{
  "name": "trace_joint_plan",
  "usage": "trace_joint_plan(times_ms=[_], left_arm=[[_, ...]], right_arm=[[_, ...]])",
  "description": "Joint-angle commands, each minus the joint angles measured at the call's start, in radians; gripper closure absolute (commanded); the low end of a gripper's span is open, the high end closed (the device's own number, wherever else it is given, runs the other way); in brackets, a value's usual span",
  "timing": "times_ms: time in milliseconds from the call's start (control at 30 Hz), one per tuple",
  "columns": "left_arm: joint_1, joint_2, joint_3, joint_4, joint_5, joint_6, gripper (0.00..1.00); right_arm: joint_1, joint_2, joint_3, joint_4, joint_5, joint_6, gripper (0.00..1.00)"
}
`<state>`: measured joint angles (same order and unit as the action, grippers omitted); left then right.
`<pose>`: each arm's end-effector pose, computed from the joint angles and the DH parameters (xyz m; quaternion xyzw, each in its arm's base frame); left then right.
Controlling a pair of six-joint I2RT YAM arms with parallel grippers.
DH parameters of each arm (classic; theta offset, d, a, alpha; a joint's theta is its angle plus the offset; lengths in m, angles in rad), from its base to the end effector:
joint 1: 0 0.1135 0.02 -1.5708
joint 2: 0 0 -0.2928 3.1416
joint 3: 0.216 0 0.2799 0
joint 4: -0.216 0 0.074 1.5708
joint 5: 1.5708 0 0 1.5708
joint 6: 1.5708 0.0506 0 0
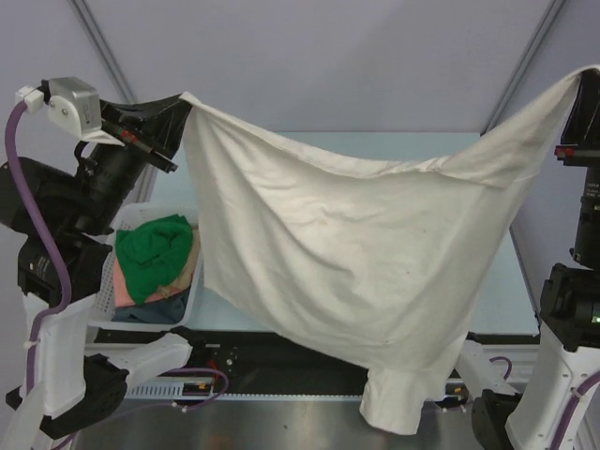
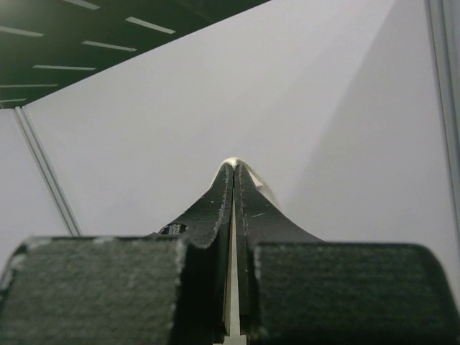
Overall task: Fold and stack the t-shirts
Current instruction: Flatten the tshirt out
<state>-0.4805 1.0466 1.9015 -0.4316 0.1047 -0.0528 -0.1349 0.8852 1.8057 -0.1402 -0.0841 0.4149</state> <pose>0.1048 -0.0606 0.6637 0.1580 0.5204 -0.2484 0.8016 0.0410 -0.0013 0.6816 0.0671 0.3808 0.1447 0.9108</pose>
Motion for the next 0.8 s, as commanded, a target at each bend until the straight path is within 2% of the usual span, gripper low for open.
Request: trace_joint_plan(times_ms=[0, 167, 267, 500, 767], left_arm=[[-0.001, -0.114, -0.013, 0.096, 0.016, -0.038, 1.00], [-0.003, -0.197, -0.059, 0.053, 0.035, -0.038, 1.00], [-0.003, -0.218, -0.033, 0.013, 0.090, -0.028, 1.00], [-0.003, -0.279, 0.021, -0.036, 0.118, -0.027, 1.00], [-0.003, -0.284, 0.021, 0.005, 0.116, -0.055, 1.00]], right_arm=[[0.003, -0.089, 0.008, 0.099, 0.020, 0.018, 1.00], [0.003, -0.152, 0.023, 0.085, 0.020, 0.036, 1.00], [0.001, -0.178, 0.027, 0.060, 0.011, 0.055, 1.00], [-0.005, -0.222, 0.023, 0.080, -0.031, 0.074, 1.00], [-0.005, -0.169, 0.106, 0.082, -0.052, 0.091, 1.00]])
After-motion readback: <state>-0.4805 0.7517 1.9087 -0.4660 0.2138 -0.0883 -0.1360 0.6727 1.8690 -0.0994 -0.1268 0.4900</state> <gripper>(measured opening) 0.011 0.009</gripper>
